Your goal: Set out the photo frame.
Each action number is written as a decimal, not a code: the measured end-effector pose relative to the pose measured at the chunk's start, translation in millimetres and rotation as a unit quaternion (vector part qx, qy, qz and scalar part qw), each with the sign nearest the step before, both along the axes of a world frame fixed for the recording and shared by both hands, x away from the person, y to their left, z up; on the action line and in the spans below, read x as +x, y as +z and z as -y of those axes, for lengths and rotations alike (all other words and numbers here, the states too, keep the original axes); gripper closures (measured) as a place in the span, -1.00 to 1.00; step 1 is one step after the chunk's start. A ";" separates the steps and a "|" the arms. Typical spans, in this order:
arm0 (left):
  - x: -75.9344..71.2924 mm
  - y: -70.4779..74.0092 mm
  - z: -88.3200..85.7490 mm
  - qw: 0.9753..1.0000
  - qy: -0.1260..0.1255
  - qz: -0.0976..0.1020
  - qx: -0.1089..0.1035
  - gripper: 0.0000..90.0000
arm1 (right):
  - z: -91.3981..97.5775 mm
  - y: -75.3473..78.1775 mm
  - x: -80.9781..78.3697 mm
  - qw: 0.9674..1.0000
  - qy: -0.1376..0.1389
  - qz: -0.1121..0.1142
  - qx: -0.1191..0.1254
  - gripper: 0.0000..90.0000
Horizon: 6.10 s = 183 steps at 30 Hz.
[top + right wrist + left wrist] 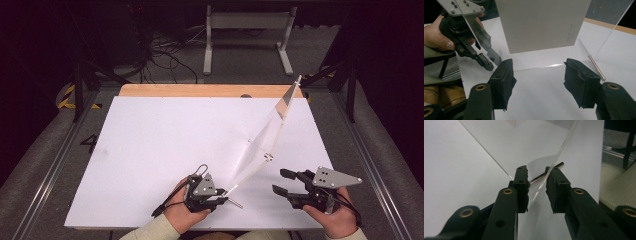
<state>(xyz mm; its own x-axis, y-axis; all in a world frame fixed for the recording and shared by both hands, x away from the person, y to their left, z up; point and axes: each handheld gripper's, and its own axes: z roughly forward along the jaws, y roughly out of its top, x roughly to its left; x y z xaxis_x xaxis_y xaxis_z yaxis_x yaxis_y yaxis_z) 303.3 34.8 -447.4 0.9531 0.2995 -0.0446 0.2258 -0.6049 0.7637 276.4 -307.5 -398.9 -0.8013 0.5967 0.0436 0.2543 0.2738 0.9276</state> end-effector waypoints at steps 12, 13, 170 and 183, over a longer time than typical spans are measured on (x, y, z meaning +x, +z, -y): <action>2.4 -1.0 1.5 0.997 -0.080 -0.004 -0.020 0.61 | 8.2 -2.1 -4.8 1.000 -0.005 -0.003 0.006 -0.11; 2.7 -1.1 -1.0 0.996 -0.091 -0.007 -0.025 0.61 | 8.5 -2.3 -5.2 1.000 -0.004 -0.004 0.009 -0.11; 23.1 5.8 -181.5 0.970 0.207 0.000 -0.124 0.73 | -71.6 58.7 152.6 0.975 0.212 -0.059 0.015 0.83; 23.4 5.8 -180.9 0.971 0.207 0.000 -0.123 0.72 | -54.7 48.4 161.1 0.978 0.195 -0.069 -0.032 0.71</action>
<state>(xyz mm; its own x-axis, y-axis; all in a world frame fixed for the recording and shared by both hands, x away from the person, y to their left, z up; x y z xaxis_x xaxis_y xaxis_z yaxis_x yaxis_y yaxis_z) 326.7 215.7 -441.6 0.7536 0.6369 -0.1627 0.4097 -0.2615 0.8739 437.5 -252.8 -350.5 -0.9574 0.2525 0.1402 0.2412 0.4319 0.8691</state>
